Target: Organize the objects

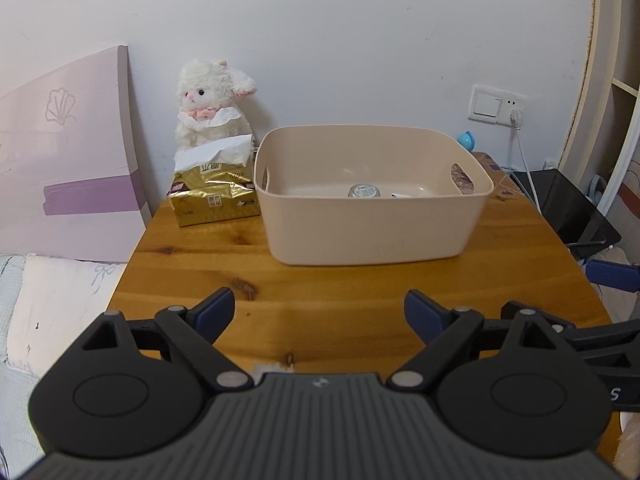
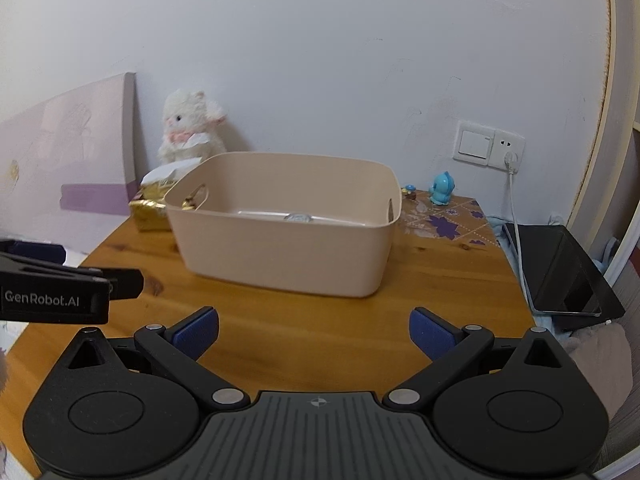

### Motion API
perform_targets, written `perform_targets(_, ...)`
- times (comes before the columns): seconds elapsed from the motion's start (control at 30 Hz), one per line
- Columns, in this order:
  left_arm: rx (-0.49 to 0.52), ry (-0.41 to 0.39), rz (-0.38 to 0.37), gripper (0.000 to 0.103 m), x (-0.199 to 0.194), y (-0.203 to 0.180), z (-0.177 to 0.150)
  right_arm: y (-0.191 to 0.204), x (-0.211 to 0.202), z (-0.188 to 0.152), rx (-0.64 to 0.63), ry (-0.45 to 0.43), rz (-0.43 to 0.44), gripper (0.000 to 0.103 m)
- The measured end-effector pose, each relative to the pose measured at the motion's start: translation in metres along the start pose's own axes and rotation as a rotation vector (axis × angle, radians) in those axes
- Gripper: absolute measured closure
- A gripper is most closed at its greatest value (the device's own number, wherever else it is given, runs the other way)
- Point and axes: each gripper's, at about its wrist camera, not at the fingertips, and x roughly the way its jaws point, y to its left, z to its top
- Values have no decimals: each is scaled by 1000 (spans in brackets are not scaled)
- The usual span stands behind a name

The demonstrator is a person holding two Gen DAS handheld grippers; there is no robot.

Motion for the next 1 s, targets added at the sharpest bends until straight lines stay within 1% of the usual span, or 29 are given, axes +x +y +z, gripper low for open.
perform_targets(0.1, 15, -17, 12, 11, -9, 0, -12, 3, -8, -10, 12, 6, 19, 0)
perform_targets(0.23, 16, -20, 7, 11, -19, 0, -26, 9, -19, -21, -4, 10, 17, 0)
perform_targets(0.37, 29, -33, 21, 11, -28, -2, -39, 8, -29, -30, 6, 17, 36, 0)
perform_targets(0.53, 20, -33, 6, 11, -38, -1, -52, 13, -39, -35, -6, 9, 44, 0)
perform_targets(0.67, 2, -40, -4, 11, -47, -2, -58, 17, -47, -38, -15, 3, 58, 0)
perform_targets(0.7, -2, -42, 3, 11, -49, -3, -60, 18, -48, -39, -17, 2, 57, 0)
perform_targets(0.8, 7, -55, 16, 11, -55, -5, -65, 19, -54, -43, -18, -2, 60, 0)
perform_targets(1.0, 16, -63, 12, 11, -61, -5, -68, 19, -58, -48, -9, -1, 67, 0)
